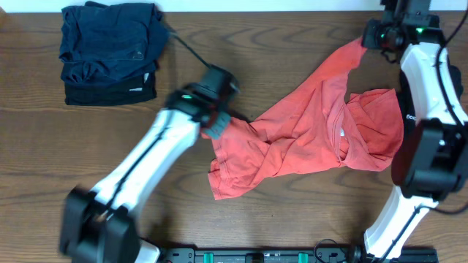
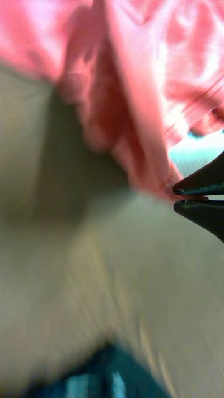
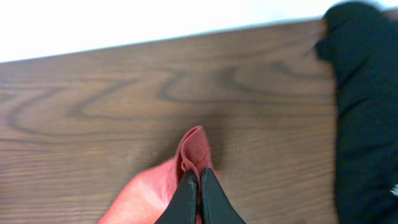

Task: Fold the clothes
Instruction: 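Lift the shirt with both grippers and spread it across the table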

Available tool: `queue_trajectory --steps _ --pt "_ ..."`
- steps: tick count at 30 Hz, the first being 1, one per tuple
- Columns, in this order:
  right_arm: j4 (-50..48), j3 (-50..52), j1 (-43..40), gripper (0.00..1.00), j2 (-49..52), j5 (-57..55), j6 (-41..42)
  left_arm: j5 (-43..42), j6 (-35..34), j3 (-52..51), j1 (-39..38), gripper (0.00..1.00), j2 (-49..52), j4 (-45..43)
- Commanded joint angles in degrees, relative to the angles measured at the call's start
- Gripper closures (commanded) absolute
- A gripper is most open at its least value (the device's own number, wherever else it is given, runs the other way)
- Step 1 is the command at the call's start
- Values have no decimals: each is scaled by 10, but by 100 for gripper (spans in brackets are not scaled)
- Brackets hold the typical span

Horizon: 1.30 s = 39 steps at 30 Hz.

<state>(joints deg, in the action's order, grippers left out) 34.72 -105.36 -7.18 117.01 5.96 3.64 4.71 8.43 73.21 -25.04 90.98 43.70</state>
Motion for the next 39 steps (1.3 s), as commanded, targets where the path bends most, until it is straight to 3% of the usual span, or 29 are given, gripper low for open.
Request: queue_trajectory --steps 1,11,22,33,39 --pt "9 -6 -7 99 -97 -2 -4 32 -60 25 47 94 -77 -14" --pt "58 -6 -52 99 -292 -19 19 37 -71 25 173 94 -260 -156" --pt "81 -6 -150 99 -466 -27 43 37 -70 26 209 94 -376 -245" --pt "77 -9 -222 99 -624 -32 33 37 -71 91 209 94 -482 -253" --pt "86 -44 -213 99 -677 -65 -1 37 -70 134 209 94 -533 -237"
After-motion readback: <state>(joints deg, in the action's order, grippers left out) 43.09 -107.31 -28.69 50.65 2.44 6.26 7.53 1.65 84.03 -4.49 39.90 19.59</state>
